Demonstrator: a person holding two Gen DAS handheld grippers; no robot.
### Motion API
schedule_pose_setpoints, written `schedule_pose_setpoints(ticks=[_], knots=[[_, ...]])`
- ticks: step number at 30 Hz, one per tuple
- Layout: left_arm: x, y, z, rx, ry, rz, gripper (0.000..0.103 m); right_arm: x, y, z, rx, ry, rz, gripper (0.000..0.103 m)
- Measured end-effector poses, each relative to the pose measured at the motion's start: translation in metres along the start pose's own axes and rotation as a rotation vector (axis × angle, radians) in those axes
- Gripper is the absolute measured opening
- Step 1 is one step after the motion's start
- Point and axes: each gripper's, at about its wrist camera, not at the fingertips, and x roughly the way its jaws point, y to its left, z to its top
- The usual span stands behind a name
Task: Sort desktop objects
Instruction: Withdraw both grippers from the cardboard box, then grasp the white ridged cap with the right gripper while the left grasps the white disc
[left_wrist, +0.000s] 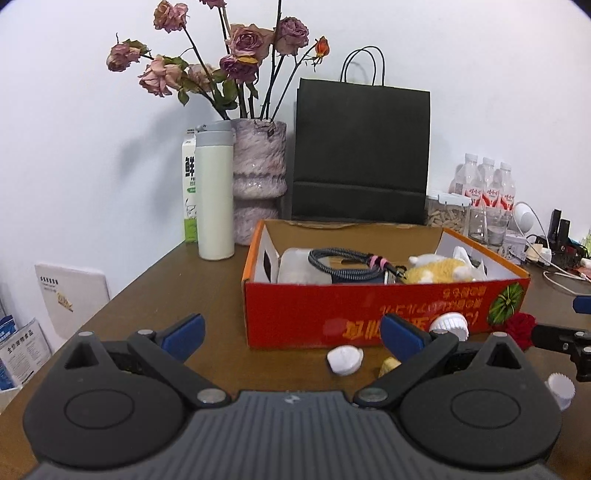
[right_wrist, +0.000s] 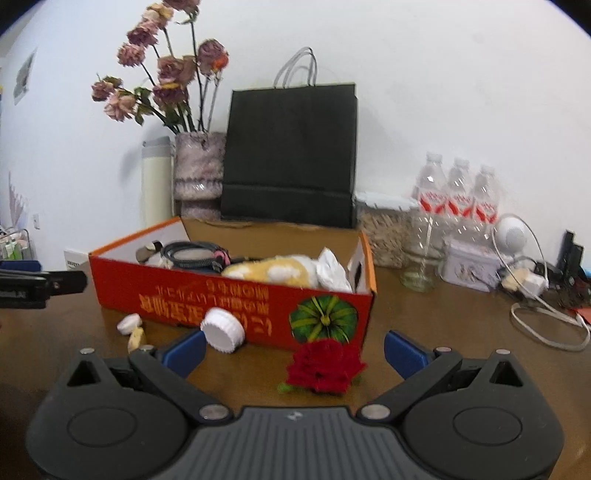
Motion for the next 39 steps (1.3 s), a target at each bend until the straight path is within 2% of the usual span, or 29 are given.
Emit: schedule_pose_setpoints(ticks=[8,11,25,39], knots=[[-0.005,-0.005,-0.008,0.003,0.073,-0.004,0.103,-0.007,0.002,-0.008,0.004,0.051,-0.009,0.103],[-0.003,-0.012,-0.011,0.035,0.105,-0.019,0.103,-0.005,0.006,-0.010,-0.011,0.069,-0.006,0.103],[-0.007,-0.026,-0.022,0.096,0.183,-0.076,0.103,-0.006,0.010,-0.016,-0.009,0.125,0.024,0.103],[-0.003,-0.033,-0.031,0.132,0.273,-0.094,0.103,-0.007,0.010,-0.024,-0.007,0.197,0.039,0.103]])
